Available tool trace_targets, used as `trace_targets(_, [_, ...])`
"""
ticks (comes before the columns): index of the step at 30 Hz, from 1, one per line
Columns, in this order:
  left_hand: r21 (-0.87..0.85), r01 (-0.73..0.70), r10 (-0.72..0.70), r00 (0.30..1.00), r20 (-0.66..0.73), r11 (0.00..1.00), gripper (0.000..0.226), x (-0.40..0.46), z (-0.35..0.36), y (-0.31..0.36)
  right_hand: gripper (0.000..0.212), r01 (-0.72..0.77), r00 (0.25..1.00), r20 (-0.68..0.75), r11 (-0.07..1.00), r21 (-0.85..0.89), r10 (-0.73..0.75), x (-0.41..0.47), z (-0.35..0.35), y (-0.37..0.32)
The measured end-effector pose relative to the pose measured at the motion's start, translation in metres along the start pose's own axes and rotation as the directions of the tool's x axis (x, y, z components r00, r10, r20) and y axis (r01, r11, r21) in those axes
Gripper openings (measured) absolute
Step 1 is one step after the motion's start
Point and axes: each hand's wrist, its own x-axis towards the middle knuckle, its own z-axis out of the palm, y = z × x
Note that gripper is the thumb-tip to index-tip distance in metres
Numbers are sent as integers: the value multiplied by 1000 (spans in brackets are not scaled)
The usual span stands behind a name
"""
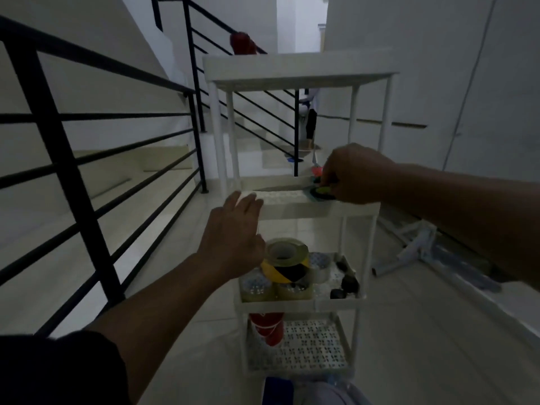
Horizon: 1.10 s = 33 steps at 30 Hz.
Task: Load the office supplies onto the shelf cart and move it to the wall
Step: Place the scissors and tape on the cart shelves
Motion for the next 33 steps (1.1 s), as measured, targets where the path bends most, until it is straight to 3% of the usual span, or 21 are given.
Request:
trace_targets(5, [-39, 63, -65, 996, -53, 997, 69, 7, 15, 8, 22, 129, 991, 30, 989, -74, -127, 36, 3, 10])
trace_targets(9, [-122, 83, -100, 986, -137, 989, 61, 8, 18, 10, 22, 183, 978, 108, 982, -48, -177, 50, 3, 2])
trace_targets(15, [-100, 50, -68, 981, -180, 994, 61, 11, 25, 7, 25, 192, 967, 156, 978, 77, -202, 57, 7, -10])
trace_targets(22, [-105, 58, -82, 969, -233, 993, 59, 10, 36, 5, 21, 84, 969, 219, 988, 127, -110, 61, 41, -9])
trace_targets(26, [-107, 43, -69, 963, -262, 993, 58, 9, 38, 3, 27, 59, 974, 217, 997, 43, -67, 68, 55, -11])
trace_targets(33, [-120, 79, -97, 983, -156, 990, 67, 7, 37, 3, 24, 38, 970, 241, 997, -70, -20, 47, 44, -32])
